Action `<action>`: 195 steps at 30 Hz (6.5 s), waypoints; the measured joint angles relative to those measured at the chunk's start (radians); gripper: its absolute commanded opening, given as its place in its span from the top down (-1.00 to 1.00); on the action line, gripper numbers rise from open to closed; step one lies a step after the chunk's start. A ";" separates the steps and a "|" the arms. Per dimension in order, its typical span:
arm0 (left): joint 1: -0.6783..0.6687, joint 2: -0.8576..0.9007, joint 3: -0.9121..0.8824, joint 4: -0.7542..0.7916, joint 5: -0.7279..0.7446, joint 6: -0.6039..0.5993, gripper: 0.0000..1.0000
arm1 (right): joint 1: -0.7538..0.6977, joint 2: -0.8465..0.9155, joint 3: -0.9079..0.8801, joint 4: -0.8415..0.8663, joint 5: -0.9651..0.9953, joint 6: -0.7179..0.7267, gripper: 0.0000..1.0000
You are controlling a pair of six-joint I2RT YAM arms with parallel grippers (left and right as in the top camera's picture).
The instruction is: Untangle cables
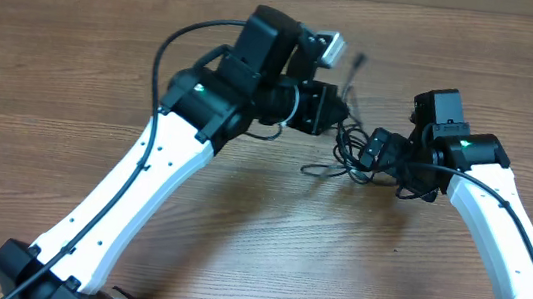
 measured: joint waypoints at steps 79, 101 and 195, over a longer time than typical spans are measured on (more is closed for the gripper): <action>-0.270 0.623 0.002 -0.003 -0.134 -0.406 0.92 | -0.270 0.010 0.061 -0.273 0.014 -0.129 -0.70; -0.102 0.339 0.061 -0.119 -0.145 -0.065 0.92 | -0.053 0.010 0.061 -0.166 -0.223 -0.306 -0.57; 0.266 0.076 0.148 -0.180 0.393 0.248 0.92 | 0.160 0.081 -0.102 0.378 -0.430 -0.341 -0.28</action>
